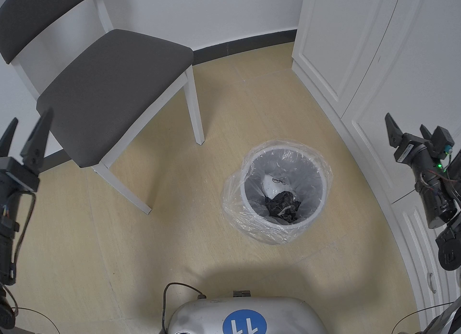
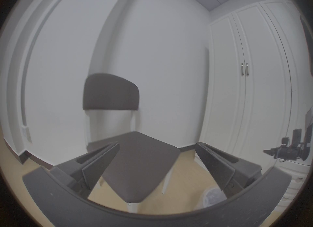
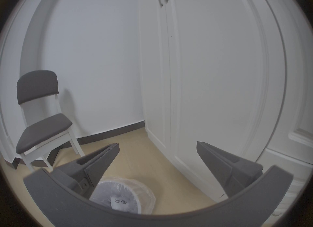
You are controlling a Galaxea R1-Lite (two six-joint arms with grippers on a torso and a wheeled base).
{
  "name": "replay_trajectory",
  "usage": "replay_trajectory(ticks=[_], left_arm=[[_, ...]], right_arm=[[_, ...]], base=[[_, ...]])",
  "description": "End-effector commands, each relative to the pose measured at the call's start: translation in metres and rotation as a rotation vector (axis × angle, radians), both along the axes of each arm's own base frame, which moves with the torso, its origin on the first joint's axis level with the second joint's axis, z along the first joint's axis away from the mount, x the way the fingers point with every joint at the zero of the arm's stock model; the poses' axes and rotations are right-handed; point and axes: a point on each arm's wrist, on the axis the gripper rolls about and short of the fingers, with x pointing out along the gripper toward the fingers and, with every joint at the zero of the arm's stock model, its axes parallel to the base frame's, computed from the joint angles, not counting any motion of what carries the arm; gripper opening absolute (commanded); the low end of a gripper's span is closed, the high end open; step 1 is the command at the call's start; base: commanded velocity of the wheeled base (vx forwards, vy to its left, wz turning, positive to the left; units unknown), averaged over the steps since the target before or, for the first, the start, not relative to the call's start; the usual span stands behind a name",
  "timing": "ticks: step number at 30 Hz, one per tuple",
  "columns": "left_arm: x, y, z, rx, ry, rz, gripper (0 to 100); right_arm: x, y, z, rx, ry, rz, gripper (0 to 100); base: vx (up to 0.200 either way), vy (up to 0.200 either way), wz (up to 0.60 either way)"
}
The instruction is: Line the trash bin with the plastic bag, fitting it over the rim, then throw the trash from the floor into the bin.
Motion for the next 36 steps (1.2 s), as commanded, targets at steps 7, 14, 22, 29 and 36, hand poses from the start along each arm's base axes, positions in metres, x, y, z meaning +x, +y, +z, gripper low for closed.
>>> replay_trajectory(ticks=[7, 14, 22, 29, 36], left_arm=[[-0.082, 0.044, -0.021, 0.090, -0.038, 0.219, 100], [-0.113, 0.053, -0.031, 0.116, 0.000, 0.227, 100], [-0.132, 0.058, -0.052, 0.120, 0.027, 0.245, 100], [-0.142, 0.059, -0.064, 0.100, 0.010, 0.302, 100], [-0.149, 0.059, -0.073, 0.090, -0.017, 0.352, 100]], right_arm=[[-0.108, -0.040, 0.013, -0.057, -0.132, -0.113, 100], [-0.142, -0.063, 0.004, -0.082, -0.173, -0.258, 100], [-0.210, -0.076, -0.002, -0.047, -0.301, -0.341, 100], [-0.246, -0.079, -0.034, -0.030, -0.267, -0.333, 100], [-0.261, -0.078, -0.051, 0.010, -0.277, -0.360, 100]], base=[[0.000, 0.000, 0.00], [0.000, 0.000, 0.00], [0.000, 0.000, 0.00], [0.000, 0.000, 0.00], [0.000, 0.000, 0.00]])
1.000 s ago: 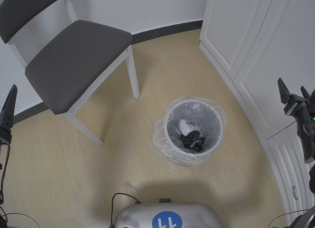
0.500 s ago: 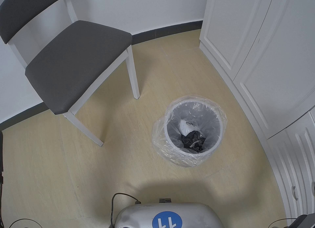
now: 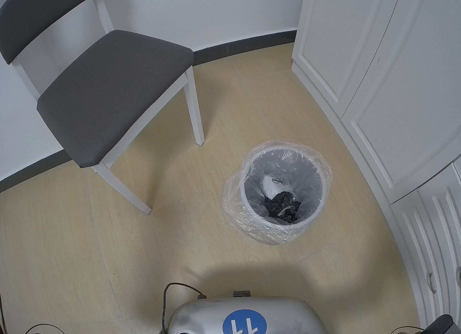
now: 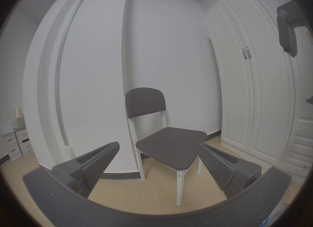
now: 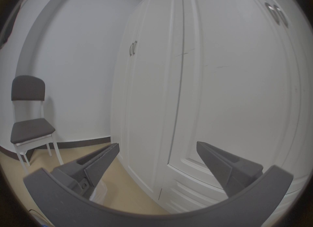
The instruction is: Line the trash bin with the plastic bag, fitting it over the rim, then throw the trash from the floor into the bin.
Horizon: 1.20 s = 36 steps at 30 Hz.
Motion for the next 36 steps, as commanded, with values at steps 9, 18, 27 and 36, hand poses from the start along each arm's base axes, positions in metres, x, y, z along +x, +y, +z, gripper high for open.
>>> replay_trajectory(ticks=[9, 18, 27, 36], left_arm=[[-0.018, 0.000, -0.019, -0.072, -0.096, 0.079, 100], [-0.023, -0.002, -0.028, -0.063, -0.087, 0.142, 100], [-0.018, -0.003, -0.048, -0.141, 0.060, 0.122, 100], [-0.011, -0.003, -0.079, -0.177, 0.361, 0.127, 100]], right_arm=[[-0.039, 0.001, -0.033, 0.035, -0.138, -0.011, 100], [-0.036, 0.004, -0.035, -0.039, -0.101, 0.109, 100], [-0.027, 0.005, -0.050, -0.028, 0.062, 0.156, 100], [-0.021, 0.005, -0.066, 0.011, 0.226, 0.170, 100]], base=[[0.000, 0.000, 0.00], [0.000, 0.000, 0.00], [0.000, 0.000, 0.00], [0.000, 0.000, 0.00]])
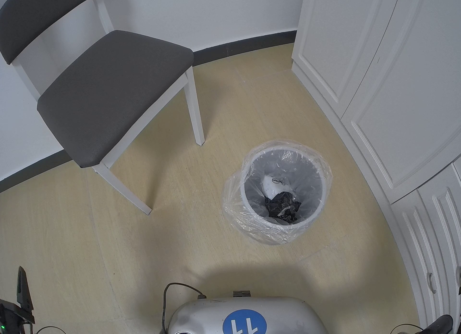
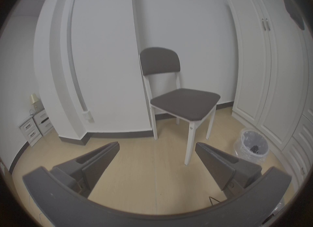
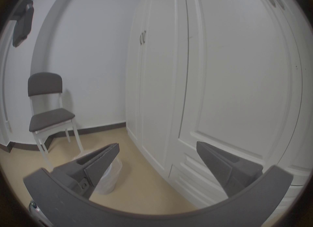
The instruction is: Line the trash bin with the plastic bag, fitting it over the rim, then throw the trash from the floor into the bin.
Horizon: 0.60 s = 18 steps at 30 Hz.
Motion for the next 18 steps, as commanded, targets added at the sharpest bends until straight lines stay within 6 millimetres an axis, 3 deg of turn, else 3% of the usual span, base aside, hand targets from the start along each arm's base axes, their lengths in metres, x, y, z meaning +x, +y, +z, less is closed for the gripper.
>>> replay_trajectory(ticks=[1, 10, 18], left_arm=[[0.001, 0.000, -0.009, -0.038, 0.030, -0.007, 100], [0.001, -0.003, -0.010, -0.028, 0.049, -0.152, 100], [0.002, -0.004, -0.011, -0.024, 0.051, -0.162, 100]], right_arm=[[0.003, 0.000, -0.012, 0.009, 0.070, 0.003, 100], [0.006, 0.000, -0.030, 0.017, 0.250, 0.007, 100], [0.006, 0.003, -0.030, 0.003, 0.251, 0.138, 100]], base=[[0.000, 0.000, 0.00], [0.000, 0.000, 0.00], [0.000, 0.000, 0.00]])
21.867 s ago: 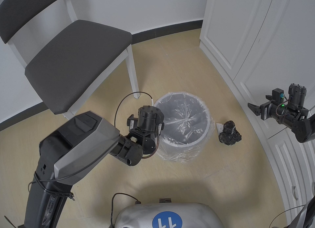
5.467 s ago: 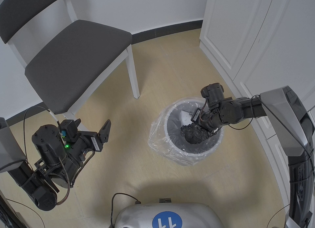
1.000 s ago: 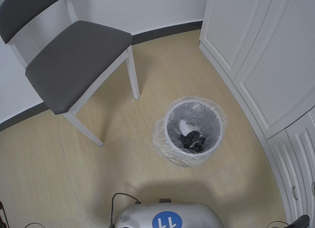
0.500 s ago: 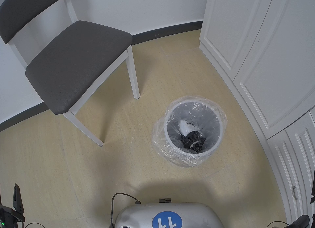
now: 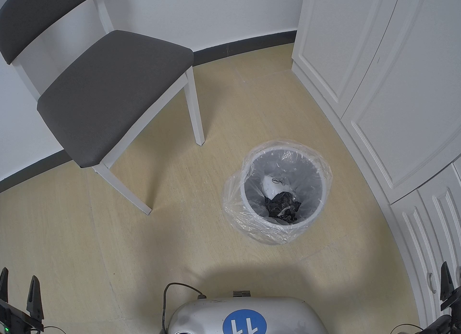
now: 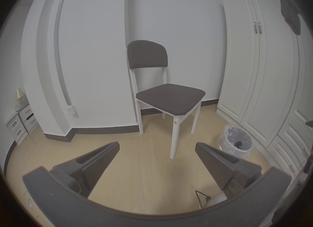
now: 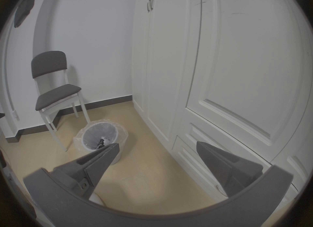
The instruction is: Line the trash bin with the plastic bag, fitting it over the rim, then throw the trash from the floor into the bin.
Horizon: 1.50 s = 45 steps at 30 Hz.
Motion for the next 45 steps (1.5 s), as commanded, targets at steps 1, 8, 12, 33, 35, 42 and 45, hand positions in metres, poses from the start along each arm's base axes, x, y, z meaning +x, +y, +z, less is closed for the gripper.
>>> replay_trajectory(ticks=[1, 8, 12, 33, 35, 42, 45], left_arm=[[0.0004, -0.0004, -0.0050, 0.003, 0.004, -0.018, 100], [0.0008, -0.0031, -0.0070, 0.021, 0.025, -0.136, 100], [0.0006, -0.0041, -0.0106, 0.074, 0.068, -0.184, 100], [0.0007, -0.0040, -0.0096, 0.054, 0.054, -0.176, 100], [0.0007, -0.0040, -0.0096, 0.052, 0.054, -0.176, 100], [0.0008, -0.0040, -0.0102, 0.061, 0.058, -0.175, 100], [0.0008, -0.0039, -0.0102, 0.060, 0.058, -0.176, 100]], right_arm=[[0.0008, 0.0017, -0.0051, 0.000, 0.005, 0.080, 100], [0.0009, 0.0029, -0.0053, -0.025, 0.010, 0.132, 100], [0.0009, 0.0031, -0.0053, -0.024, 0.009, 0.136, 100], [0.0013, 0.0047, -0.0123, 0.009, 0.074, 0.216, 100], [0.0013, 0.0047, -0.0123, 0.007, 0.075, 0.216, 100], [0.0013, 0.0047, -0.0123, 0.006, 0.075, 0.216, 100], [0.0013, 0.0047, -0.0123, 0.006, 0.075, 0.216, 100]], base=[[0.000, 0.000, 0.00], [0.000, 0.000, 0.00], [0.000, 0.000, 0.00], [0.000, 0.000, 0.00], [0.000, 0.000, 0.00], [0.000, 0.000, 0.00], [0.000, 0.000, 0.00]])
